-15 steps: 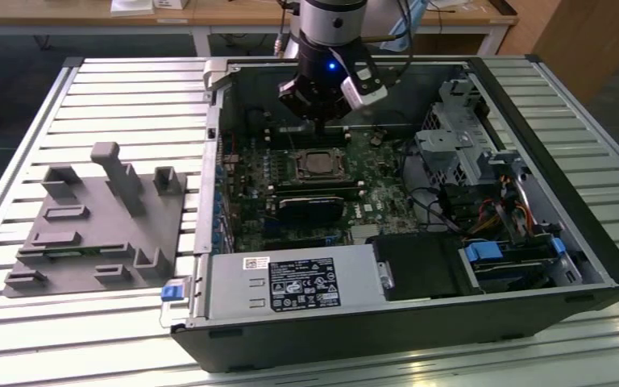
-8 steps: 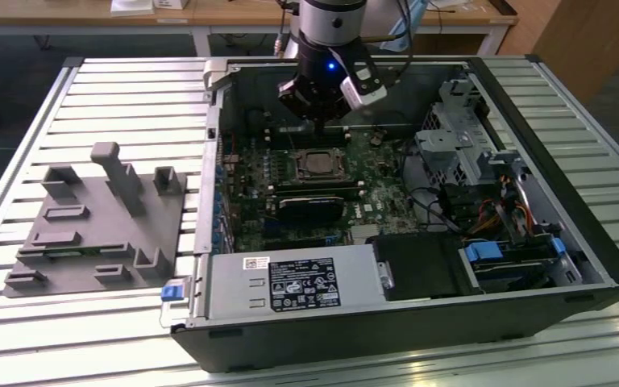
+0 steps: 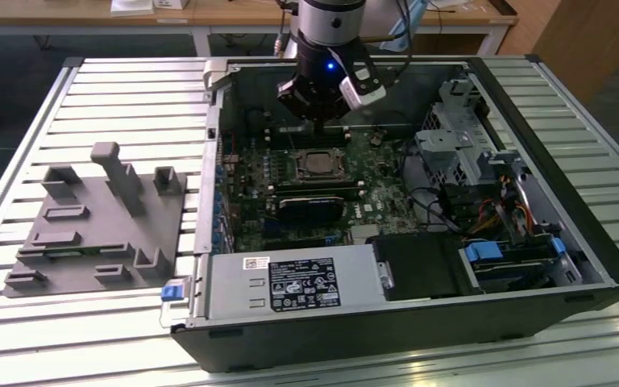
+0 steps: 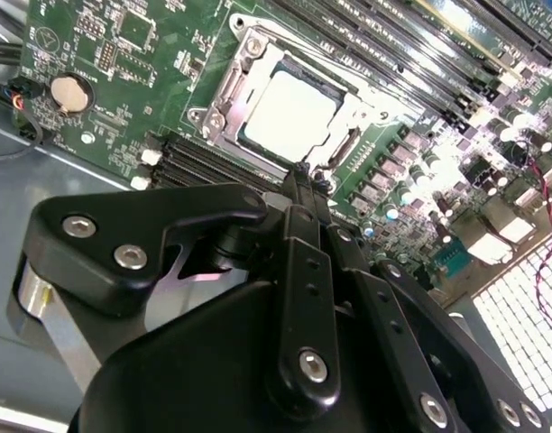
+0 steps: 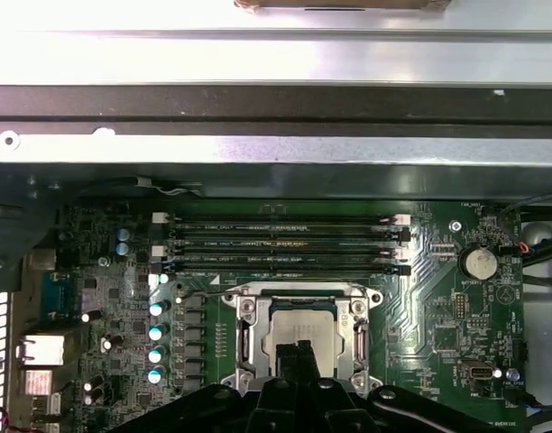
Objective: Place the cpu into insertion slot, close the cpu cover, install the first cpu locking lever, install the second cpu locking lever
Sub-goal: 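Install the first cpu locking lever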
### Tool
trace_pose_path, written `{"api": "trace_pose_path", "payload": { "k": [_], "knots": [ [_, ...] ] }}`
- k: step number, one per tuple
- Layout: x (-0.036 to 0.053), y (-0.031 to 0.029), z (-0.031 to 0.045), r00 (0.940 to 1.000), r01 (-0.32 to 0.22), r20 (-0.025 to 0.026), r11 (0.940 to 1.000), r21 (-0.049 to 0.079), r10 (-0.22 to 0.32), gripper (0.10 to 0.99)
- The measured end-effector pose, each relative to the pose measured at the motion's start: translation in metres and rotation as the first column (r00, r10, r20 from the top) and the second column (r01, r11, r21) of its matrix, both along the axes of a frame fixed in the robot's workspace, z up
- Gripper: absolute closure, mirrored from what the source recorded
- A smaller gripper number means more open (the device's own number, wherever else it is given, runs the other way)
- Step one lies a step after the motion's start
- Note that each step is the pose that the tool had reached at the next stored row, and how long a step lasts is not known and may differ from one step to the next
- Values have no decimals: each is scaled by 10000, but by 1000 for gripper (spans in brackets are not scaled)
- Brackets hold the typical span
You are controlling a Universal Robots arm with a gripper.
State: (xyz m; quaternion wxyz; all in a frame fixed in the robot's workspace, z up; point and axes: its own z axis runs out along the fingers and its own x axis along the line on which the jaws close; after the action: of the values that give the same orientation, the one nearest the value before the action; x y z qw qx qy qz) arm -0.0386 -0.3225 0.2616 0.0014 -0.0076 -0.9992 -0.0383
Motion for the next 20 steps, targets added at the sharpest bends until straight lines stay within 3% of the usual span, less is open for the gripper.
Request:
{"api": "trace_pose_path", "payload": {
  "k": [16,20],
  "knots": [
    [-136,0,0,10000,0,0,10000,0,0,980],
    [-213,0,-2,10000,-1,0,10000,0,1,980]
  ]
}}
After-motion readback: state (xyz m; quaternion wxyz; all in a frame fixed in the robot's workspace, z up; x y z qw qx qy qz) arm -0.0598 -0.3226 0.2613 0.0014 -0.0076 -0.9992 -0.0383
